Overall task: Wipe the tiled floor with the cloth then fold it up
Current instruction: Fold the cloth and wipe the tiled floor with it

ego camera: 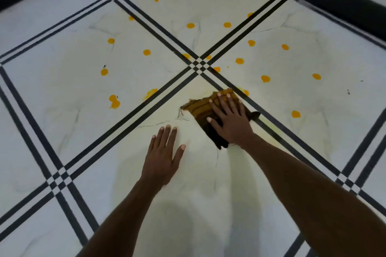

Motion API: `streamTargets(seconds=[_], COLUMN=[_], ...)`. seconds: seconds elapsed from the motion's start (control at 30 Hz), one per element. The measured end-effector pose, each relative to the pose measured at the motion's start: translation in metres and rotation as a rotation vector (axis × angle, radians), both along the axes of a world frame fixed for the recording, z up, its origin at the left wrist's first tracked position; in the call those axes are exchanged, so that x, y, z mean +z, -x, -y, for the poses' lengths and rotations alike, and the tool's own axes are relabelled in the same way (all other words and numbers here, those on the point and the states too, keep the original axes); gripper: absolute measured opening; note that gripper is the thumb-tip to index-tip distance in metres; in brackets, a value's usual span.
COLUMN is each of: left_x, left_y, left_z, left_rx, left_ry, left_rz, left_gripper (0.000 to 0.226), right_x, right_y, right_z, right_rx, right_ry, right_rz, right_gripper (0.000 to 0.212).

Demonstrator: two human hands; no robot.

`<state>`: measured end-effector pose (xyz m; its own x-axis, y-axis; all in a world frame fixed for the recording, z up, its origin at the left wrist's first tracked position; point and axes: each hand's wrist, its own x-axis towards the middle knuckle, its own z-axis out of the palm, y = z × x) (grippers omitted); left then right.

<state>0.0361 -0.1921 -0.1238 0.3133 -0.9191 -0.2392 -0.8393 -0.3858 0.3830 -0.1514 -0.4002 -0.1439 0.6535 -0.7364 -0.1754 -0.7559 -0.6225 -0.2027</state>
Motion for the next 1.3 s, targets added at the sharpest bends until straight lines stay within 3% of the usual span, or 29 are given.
streamTargets(seconds=[0.13, 0.27, 0.4, 0.5, 0.57, 0.67, 0.8, 0.87, 0.93, 1.03, 1.1, 1.2, 1.3], left_x=[0.001, -0.011, -0.013, -0.009, -0.015, -0.028, -0.041, -0.039, -0.037, -0.033, -0.032, -0.035, -0.036], left_y=[-0.012, -0.032, -0.033, -0.022, -0.018, -0.014, -0.011, -0.011, -0.012, -0.012, -0.011, -0.012, -0.011], left_z=[0.028, 0.066, 0.084, 0.087, 0.080, 0.075, 0.075, 0.075, 0.075, 0.074, 0.075, 0.076, 0.074], left_rx=[0.018, 0.053, 0.052, 0.073, 0.076, 0.085, 0.121, 0.131, 0.135, 0.137, 0.142, 0.152, 0.147], left_ry=[0.043, 0.204, 0.233, 0.189, 0.181, 0.175, 0.233, 0.232, 0.240, 0.227, 0.224, 0.253, 0.276], left_rz=[0.114, 0.185, 0.186, 0.142, 0.152, 0.191, 0.198, 0.185, 0.166, 0.147, 0.139, 0.148, 0.154], left_gripper=[0.067, 0.053, 0.046, 0.050, 0.051, 0.053, 0.050, 0.051, 0.051, 0.053, 0.052, 0.051, 0.051], right_x=[-0.012, -0.023, -0.020, -0.010, -0.008, -0.012, -0.021, -0.018, -0.018, -0.013, -0.009, -0.017, -0.015], right_y=[-0.056, -0.075, -0.044, 0.010, 0.040, 0.048, -0.025, -0.059, -0.062, -0.011, 0.026, 0.022, -0.044], right_z=[0.008, 0.001, -0.043, -0.052, -0.039, 0.017, 0.080, 0.074, 0.040, -0.008, 0.003, 0.055, 0.083], right_rx=[-0.022, 0.064, 0.307, 0.365, 0.266, -0.055, -0.251, -0.184, 0.017, 0.307, 0.370, 0.189, -0.109], right_ry=[0.090, 0.157, 0.103, 0.066, 0.083, 0.120, 0.176, 0.156, 0.163, 0.095, 0.059, 0.139, 0.146], right_rz=[0.037, 0.133, 0.142, 0.102, 0.061, 0.056, 0.073, 0.101, 0.123, 0.092, 0.071, 0.085, 0.107], right_gripper=[0.071, 0.069, 0.066, 0.067, 0.067, 0.066, 0.067, 0.065, 0.060, 0.058, 0.059, 0.058, 0.065])
